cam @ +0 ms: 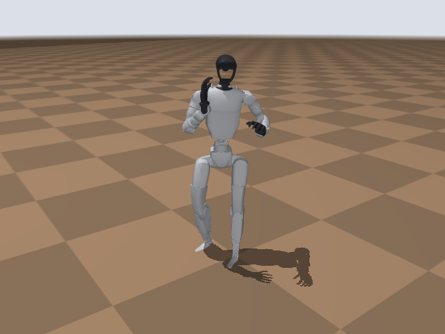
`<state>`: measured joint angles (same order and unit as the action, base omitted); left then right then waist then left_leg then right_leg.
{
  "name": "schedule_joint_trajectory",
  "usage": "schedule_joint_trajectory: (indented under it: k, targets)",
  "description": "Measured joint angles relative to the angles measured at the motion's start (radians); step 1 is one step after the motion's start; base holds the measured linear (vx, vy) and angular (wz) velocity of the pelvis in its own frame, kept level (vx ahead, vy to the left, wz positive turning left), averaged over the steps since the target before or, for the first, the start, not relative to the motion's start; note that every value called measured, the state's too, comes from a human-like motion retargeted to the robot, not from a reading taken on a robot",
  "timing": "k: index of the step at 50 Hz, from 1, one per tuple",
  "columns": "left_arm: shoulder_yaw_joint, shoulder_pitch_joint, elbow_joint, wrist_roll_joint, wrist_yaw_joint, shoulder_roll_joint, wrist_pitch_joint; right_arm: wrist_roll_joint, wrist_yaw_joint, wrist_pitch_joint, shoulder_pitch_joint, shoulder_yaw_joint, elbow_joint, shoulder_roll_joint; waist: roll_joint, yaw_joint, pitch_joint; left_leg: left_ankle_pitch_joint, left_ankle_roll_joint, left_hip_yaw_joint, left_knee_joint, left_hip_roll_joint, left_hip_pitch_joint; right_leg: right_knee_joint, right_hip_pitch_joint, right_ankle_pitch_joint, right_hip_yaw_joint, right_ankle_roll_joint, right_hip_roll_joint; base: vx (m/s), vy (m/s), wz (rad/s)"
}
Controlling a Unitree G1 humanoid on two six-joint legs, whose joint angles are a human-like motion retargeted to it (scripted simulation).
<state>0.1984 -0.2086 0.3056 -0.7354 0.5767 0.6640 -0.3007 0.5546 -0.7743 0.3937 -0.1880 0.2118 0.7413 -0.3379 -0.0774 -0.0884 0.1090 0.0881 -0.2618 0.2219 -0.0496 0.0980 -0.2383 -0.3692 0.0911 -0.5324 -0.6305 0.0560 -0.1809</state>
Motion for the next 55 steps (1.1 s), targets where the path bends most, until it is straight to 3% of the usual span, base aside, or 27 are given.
schedule_joint_trajectory:
  k: [17, 41, 55]
  targets:
    - [-0.004, 0.012, -0.085, 0.068, -0.146, 0.029, -0.008, -0.054, 0.102, -0.021, -0.219, 0.041, 0.079, 0.004, -0.037, 0.012, -0.022, -0.006, 0.0, -0.022, 0.002, 0.015, 0.001, -0.013, 0.005, -0.004, 0.013, 0.009, -0.014, 0.0, 0.0, 0.0]
    - [-0.007, 0.0, -0.055, 0.202, -0.368, 0.061, -0.047, 0.038, 0.082, -0.065, -0.24, 0.028, 0.082, -0.014, -0.044, -0.003, -0.035, -0.004, 0.0, -0.019, 0.001, 0.023, 0.02, -0.025, -0.013, -0.01, 0.001, 0.003, -0.027, 0.0, 0.0, 0.0]
    - [-0.009, -0.029, -0.046, 0.254, -0.4, 0.061, -0.042, 0.009, 0.069, -0.075, -0.229, 0.036, 0.08, 0.009, -0.05, -0.02, -0.021, 0.004, 0.0, -0.011, -0.001, 0.022, 0.031, -0.028, -0.023, -0.012, -0.006, -0.011, -0.038, 0.0, 0.0, 0.0]
